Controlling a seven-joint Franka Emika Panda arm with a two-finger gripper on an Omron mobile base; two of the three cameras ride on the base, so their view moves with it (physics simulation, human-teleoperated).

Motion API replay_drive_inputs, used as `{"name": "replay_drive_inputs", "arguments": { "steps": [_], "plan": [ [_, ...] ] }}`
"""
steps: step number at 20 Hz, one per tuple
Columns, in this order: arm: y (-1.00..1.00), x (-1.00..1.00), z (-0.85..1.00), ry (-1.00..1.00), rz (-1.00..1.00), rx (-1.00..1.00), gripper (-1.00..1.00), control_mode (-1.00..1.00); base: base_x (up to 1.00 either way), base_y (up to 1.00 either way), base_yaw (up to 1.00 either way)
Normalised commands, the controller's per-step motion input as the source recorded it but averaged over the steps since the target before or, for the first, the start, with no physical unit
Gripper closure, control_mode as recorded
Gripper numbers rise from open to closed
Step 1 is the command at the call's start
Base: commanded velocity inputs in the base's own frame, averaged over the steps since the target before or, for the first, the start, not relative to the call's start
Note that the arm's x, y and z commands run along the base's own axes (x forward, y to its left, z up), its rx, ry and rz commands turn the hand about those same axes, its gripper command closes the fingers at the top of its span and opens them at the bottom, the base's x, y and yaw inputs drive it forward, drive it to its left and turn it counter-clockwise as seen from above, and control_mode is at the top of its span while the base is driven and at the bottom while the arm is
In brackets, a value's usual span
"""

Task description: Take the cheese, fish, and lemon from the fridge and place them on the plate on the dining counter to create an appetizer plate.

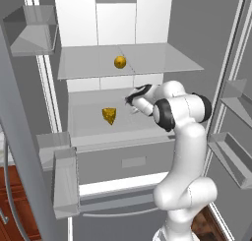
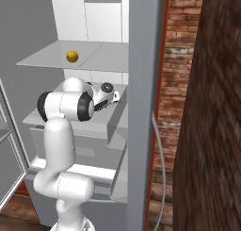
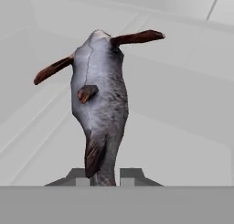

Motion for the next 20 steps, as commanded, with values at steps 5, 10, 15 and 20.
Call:
{"name": "replay_drive_inputs", "arguments": {
  "steps": [5,10,15,20],
  "plan": [
    [0.02,-0.59,-0.11,-0.04,-0.02,-0.02,1.00,-1.00,0.00,0.00,0.00],
    [0.00,-1.00,0.03,0.00,-0.02,0.00,1.00,-1.00,0.00,0.00,0.00],
    [-0.08,-1.00,0.31,0.00,0.00,0.00,1.00,-1.00,0.00,0.00,0.00],
    [-0.10,-1.00,0.62,0.01,0.00,0.00,1.00,-1.00,0.00,0.00,0.00]
  ]
}}
